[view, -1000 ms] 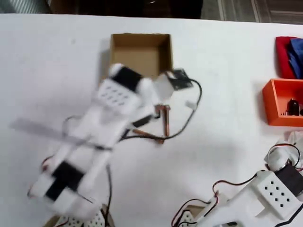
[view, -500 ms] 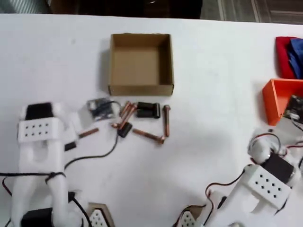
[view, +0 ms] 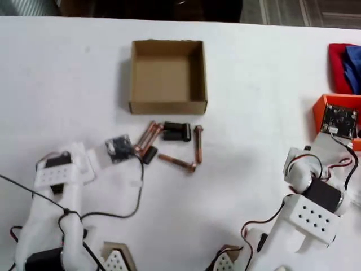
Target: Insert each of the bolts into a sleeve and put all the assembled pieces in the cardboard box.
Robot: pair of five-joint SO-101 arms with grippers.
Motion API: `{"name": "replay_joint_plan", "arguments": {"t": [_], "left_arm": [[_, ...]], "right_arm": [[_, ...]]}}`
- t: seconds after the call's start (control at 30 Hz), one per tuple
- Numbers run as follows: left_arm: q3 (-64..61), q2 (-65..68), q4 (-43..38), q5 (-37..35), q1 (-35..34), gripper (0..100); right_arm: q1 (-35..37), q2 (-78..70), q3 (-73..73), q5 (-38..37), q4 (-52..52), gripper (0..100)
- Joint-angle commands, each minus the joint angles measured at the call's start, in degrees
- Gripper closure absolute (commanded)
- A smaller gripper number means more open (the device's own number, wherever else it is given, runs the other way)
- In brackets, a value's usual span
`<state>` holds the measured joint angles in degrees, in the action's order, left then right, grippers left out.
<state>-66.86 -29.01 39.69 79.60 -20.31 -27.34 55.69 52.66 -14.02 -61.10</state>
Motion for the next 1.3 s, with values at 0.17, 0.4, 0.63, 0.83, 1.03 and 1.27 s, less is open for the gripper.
{"name": "replay_joint_plan", "arguments": {"t": [0.17, 0.4, 0.63, 0.83, 1.03, 1.27], "left_arm": [[-1.6, -2.2, -6.9, 21.4, -0.5, 97], [-1.6, -2.2, -6.9, 13.9, -0.5, 81], [-1.2, -2.5, -6.9, 9.2, -0.6, 81], [4.1, -2.7, -11.4, -8.0, -0.6, 82], [14.8, -2.7, -2.5, -52.6, -2.7, 82], [19.7, -2.3, 15.6, -90.1, 1.2, 82]], "right_arm": [[0.7, 2.1, -3.2, 0.4, -0.3, 97.6], [0.7, 2.1, -3.2, 0.4, -0.3, 97.6], [0.7, 2.1, -3.2, 0.4, -0.3, 97.6], [0.7, 2.1, -3.2, 0.4, -0.3, 97.6], [0.7, 2.1, -3.2, 0.4, -0.3, 97.6], [0.7, 2.1, -3.3, 0.4, -0.3, 97.6]]}}
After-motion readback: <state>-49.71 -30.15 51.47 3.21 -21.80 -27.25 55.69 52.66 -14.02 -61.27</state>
